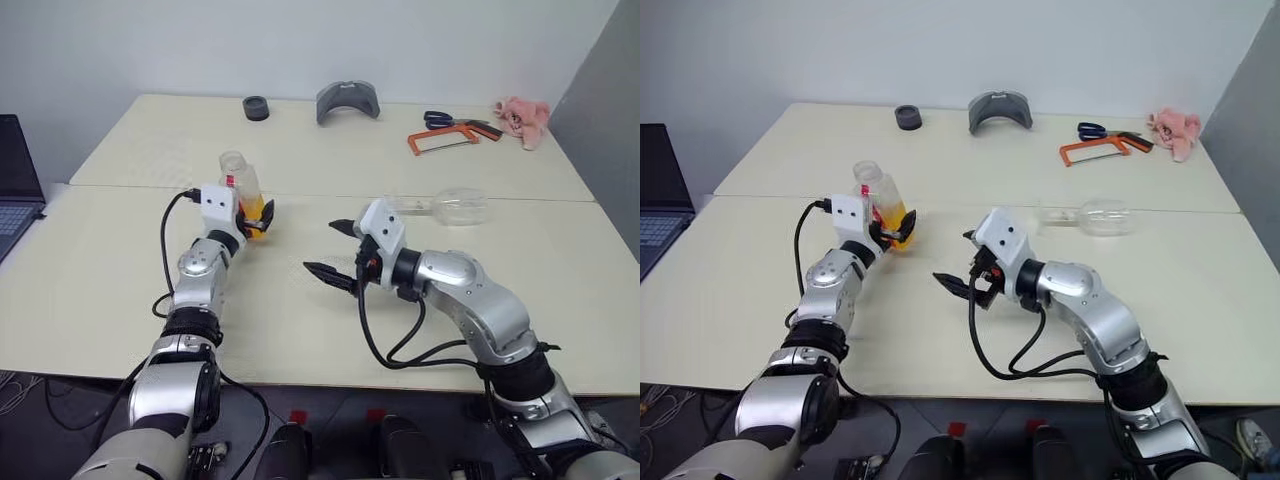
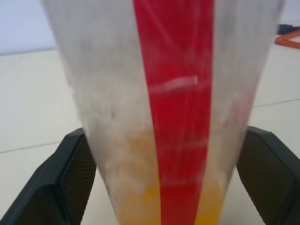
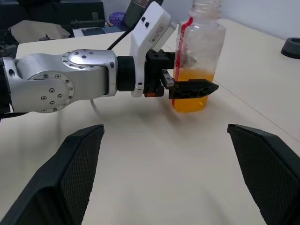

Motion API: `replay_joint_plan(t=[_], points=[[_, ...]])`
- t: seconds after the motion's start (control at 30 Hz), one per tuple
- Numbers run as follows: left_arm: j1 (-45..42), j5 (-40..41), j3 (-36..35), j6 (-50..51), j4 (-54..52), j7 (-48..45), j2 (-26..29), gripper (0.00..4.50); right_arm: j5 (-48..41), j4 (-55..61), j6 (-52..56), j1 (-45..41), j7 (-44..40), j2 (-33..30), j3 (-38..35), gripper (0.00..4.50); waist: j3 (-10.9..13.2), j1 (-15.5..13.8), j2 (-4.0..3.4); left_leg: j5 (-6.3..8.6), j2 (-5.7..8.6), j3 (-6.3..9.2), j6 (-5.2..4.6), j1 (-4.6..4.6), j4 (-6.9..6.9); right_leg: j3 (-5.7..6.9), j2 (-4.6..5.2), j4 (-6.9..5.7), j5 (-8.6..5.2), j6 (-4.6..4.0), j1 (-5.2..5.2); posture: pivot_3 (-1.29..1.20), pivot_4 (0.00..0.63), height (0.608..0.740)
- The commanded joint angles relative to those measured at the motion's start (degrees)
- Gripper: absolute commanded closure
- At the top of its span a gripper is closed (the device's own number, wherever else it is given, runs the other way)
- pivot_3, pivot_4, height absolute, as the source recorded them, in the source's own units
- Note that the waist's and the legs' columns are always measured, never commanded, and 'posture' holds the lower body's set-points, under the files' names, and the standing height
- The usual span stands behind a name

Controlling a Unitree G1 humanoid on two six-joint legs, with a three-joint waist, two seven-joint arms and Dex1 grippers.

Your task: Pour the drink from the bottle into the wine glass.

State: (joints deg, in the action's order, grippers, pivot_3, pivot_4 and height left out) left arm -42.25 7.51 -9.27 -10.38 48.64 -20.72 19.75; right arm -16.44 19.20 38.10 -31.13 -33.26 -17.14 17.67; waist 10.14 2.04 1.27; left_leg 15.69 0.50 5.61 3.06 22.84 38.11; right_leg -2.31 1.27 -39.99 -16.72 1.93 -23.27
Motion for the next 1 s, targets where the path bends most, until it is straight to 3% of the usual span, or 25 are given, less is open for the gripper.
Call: replay_joint_plan(t=[0.03, 0.67, 1.0], points=[[1.9, -0.7, 0.4, 0.2, -5.3, 0.4, 0.8, 0.02, 0.9, 3.3, -0.4, 1.5, 0.5, -0.7, 0.2, 0.0, 0.0, 0.0, 0.0, 0.0, 0.0, 0.0, 0.0, 0.0, 0.0, 0.0, 0.0, 0.0, 0.0, 0.0, 0.0, 0.0, 0.15, 0.74], [20.7, -0.5, 0.9, 12.5, -32.3, -0.6, 2.6, 0.02, 0.0, 9.9, 2.1, 12.5, 2.6, -3.8, -2.7, 0.0, 0.0, 0.0, 0.01, 0.1, -0.06, -0.02, -0.17, -0.03, -0.02, -0.02, -0.01, 0.01, 0.0, 0.0, 0.03, 0.0, 0.15, 0.74], [29.4, 5.0, 1.7, 16.2, -41.9, -17.0, 10.3, 0.02, -8.9, 14.2, 8.8, 19.7, 9.4, 3.4, -13.3, 0.0, 0.0, -0.2, 0.01, 0.1, -0.07, -0.02, -0.18, -0.05, -0.05, -0.02, -0.01, 0.02, 0.0, 0.0, 0.07, 0.0, 0.15, 0.74]])
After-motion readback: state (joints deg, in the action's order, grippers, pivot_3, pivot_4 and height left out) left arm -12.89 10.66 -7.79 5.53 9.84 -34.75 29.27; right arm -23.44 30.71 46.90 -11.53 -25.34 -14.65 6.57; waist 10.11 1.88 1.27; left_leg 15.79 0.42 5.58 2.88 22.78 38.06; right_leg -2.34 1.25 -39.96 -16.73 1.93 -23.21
